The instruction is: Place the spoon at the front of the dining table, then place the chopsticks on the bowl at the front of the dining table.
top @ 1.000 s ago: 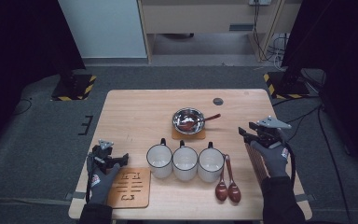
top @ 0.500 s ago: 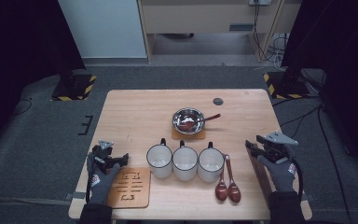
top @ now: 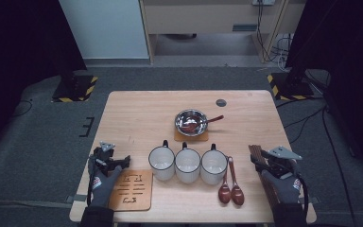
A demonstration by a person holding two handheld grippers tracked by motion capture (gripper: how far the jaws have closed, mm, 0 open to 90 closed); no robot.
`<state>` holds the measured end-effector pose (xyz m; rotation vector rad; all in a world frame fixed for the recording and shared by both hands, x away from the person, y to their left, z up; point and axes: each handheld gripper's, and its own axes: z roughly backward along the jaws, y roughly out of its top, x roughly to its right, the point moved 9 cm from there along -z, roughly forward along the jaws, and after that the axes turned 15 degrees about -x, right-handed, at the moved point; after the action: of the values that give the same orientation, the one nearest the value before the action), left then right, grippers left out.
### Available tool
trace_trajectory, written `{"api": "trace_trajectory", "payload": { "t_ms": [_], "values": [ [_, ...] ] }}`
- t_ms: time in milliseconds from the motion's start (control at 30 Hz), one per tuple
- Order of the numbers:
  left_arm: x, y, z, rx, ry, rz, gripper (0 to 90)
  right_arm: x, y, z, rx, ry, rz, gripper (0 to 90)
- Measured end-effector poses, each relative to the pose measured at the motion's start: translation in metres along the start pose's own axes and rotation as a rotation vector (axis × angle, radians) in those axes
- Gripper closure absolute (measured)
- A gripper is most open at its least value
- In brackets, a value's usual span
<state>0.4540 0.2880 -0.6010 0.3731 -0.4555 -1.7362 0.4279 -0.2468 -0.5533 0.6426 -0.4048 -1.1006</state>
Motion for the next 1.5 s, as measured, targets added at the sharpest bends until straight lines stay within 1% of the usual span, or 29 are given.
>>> {"api": "trace_trajectory", "payload": {
  "t_ms": [267, 533, 733, 1067, 1200, 1433, 1500],
  "values": [
    [0.000, 0.000, 0.000, 0.000, 0.000, 0.000, 0.8, -0.001, -0.011, -0.002, -0.023, -0.010, 0.005, 48.7],
    [0.000, 0.000, 0.000, 0.000, 0.000, 0.001, 0.8, -0.003, -0.021, -0.005, -0.054, -0.006, 0.003, 54.2],
    [0.000, 0.000, 0.000, 0.000, 0.000, 0.001, 0.8, -0.006, -0.026, -0.010, -0.083, -0.022, 0.014, 57.2],
    [0.000, 0.000, 0.000, 0.000, 0.000, 0.000, 0.8, -0.008, -0.030, -0.012, -0.113, -0.024, 0.015, 68.3],
    [0.000, 0.000, 0.000, 0.000, 0.000, 0.000, 0.8, -0.007, -0.033, -0.014, -0.132, -0.025, 0.005, 69.2],
    [0.000, 0.000, 0.000, 0.000, 0.000, 0.001, 0.8, -0.007, -0.034, -0.014, -0.137, -0.028, 0.001, 70.8],
    [0.000, 0.000, 0.000, 0.000, 0.000, 0.000, 0.8, -0.007, -0.034, -0.014, -0.139, -0.028, 0.012, 71.5]
  ]
}}
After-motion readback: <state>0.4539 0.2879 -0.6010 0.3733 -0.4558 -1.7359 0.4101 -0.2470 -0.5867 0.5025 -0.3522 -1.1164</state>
